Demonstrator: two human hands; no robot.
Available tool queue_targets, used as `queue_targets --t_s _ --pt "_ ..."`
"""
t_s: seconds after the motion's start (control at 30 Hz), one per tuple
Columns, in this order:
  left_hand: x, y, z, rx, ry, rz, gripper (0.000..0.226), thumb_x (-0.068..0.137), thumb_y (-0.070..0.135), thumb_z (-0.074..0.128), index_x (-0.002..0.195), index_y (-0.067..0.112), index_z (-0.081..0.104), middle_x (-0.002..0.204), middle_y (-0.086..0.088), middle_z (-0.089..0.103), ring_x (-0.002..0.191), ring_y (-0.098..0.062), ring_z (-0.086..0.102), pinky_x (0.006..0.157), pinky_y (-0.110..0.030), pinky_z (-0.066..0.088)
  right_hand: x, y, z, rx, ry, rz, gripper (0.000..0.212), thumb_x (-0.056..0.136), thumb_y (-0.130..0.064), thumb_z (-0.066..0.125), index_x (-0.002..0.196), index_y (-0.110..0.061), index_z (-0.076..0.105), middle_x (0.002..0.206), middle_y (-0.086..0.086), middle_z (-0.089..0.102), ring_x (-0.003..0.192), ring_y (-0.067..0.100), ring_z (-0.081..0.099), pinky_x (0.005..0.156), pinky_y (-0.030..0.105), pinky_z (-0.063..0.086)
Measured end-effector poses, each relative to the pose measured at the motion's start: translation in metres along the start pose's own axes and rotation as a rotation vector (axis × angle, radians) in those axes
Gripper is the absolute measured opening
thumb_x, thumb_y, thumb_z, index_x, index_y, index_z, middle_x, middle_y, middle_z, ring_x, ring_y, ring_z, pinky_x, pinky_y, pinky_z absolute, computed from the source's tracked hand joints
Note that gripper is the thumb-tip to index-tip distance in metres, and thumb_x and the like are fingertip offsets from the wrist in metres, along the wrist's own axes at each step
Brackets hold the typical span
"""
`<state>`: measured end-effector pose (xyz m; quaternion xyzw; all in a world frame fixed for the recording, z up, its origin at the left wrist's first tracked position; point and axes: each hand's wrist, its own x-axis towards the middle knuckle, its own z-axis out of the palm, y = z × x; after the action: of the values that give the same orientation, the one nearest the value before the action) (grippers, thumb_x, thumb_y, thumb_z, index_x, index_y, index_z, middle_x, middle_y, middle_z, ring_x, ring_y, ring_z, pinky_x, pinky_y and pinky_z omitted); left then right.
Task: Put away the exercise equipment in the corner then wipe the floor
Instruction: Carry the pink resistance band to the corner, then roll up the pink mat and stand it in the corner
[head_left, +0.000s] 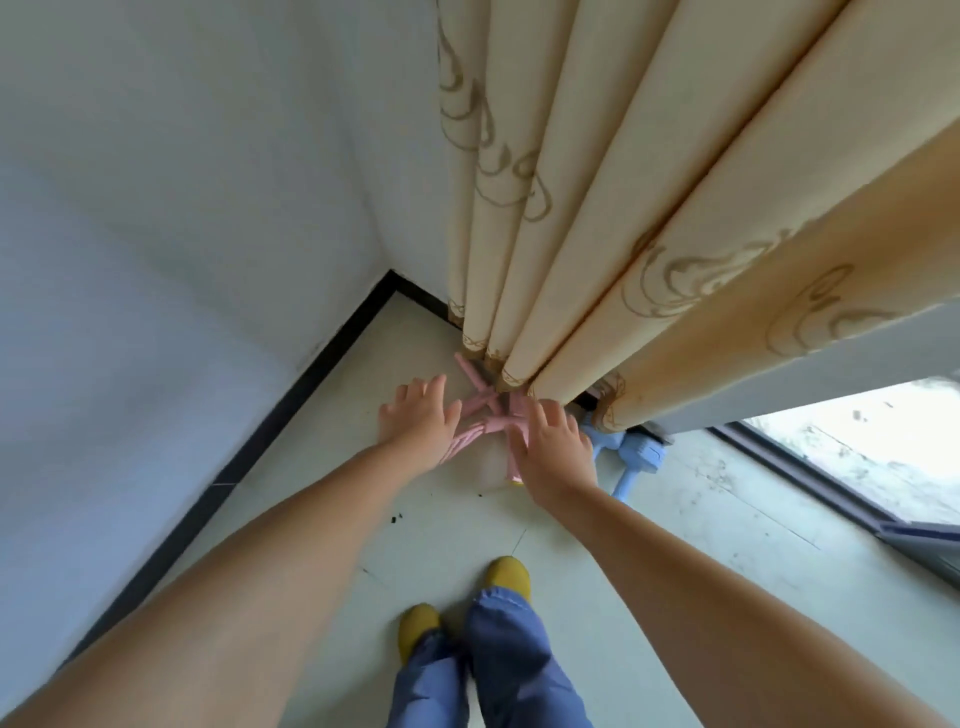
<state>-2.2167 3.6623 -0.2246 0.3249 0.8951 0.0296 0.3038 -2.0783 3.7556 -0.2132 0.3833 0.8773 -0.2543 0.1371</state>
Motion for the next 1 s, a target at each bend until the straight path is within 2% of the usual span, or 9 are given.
queue_targets --t_s 0.17,0.27,0.37,0.5,0.6,0.77,0.87,1.0 --pt "-0.100 0.019 -0.100 -0.012 0.141 0.027 0.051 0.101 0.039 0.027 0.147 0.018 0.024 0.148 -0.007 0.035 0.134 -0.026 0.032 0.106 -0.041 0.029 -0.058 -0.053 -0.102 -0.098 0.048 -0.093 0.046 0.100 -0.042 0.030 0.141 -0.023 0.032 0.142 0.005 0.037 0.132 0.026 0.036 0.110 0.046 0.028" --pt "-0.134 0.023 -0.139 -0.108 0.237 -0.043 0.049 0.101 0.040 0.024 0.145 0.020 0.030 0.145 -0.009 0.037 0.132 -0.028 0.034 0.107 -0.044 0.028 -0.079 -0.074 -0.143 -0.188 0.120 -0.170 0.047 0.100 -0.044 0.027 0.142 -0.023 0.031 0.145 0.005 0.035 0.133 0.026 0.033 0.112 0.048 0.023" --pt "-0.161 0.022 -0.164 -0.190 0.340 -0.106 0.048 0.101 0.040 0.026 0.144 0.021 0.032 0.143 -0.010 0.039 0.130 -0.029 0.035 0.107 -0.046 0.027 -0.091 -0.092 -0.167 -0.259 0.139 -0.238 0.050 0.100 -0.046 0.023 0.144 -0.024 0.027 0.148 0.005 0.032 0.135 0.026 0.031 0.113 0.050 0.021" --pt "-0.207 -0.003 -0.178 -0.189 0.469 -0.194 0.051 0.100 0.040 0.029 0.146 0.020 0.025 0.144 -0.009 0.036 0.132 -0.028 0.033 0.110 -0.050 0.025 -0.097 -0.129 -0.175 -0.397 0.059 -0.416 0.053 0.099 -0.050 0.016 0.147 -0.027 0.020 0.151 0.005 0.028 0.139 0.026 0.026 0.115 0.053 0.015" --pt "-0.248 -0.037 -0.170 -0.210 0.492 -0.394 0.053 0.100 0.041 0.027 0.148 0.020 0.020 0.147 -0.010 0.033 0.135 -0.028 0.030 0.113 -0.051 0.022 -0.104 -0.171 -0.165 -0.478 -0.022 -0.592 0.055 0.100 -0.050 0.015 0.150 -0.028 0.014 0.154 0.005 0.023 0.141 0.026 0.022 0.115 0.053 0.014" --pt "-0.341 -0.081 -0.126 -0.386 0.569 -0.801 0.054 0.100 0.043 0.027 0.148 0.021 0.018 0.149 -0.011 0.029 0.138 -0.028 0.027 0.114 -0.048 0.021 -0.146 -0.231 -0.126 -0.607 -0.095 -0.978 0.053 0.101 -0.046 0.016 0.150 -0.028 0.010 0.156 0.006 0.018 0.142 0.026 0.022 0.115 0.051 0.018" --pt "-0.413 -0.088 -0.088 -0.478 0.612 -0.992 0.054 0.099 0.042 0.031 0.148 0.020 0.021 0.146 -0.011 0.034 0.134 -0.028 0.032 0.110 -0.047 0.028 -0.192 -0.254 -0.095 -0.674 -0.149 -1.171 0.053 0.101 -0.046 0.017 0.150 -0.027 0.011 0.157 0.006 0.017 0.142 0.026 0.021 0.115 0.051 0.018" --pt "-0.522 -0.082 -0.022 -0.572 0.666 -1.295 0.054 0.099 0.041 0.030 0.147 0.018 0.022 0.146 -0.010 0.034 0.135 -0.027 0.032 0.112 -0.048 0.025 -0.289 -0.277 -0.046 -0.710 -0.239 -1.449 0.052 0.101 -0.045 0.021 0.150 -0.027 0.016 0.156 0.004 0.020 0.141 0.025 0.024 0.116 0.049 0.014"
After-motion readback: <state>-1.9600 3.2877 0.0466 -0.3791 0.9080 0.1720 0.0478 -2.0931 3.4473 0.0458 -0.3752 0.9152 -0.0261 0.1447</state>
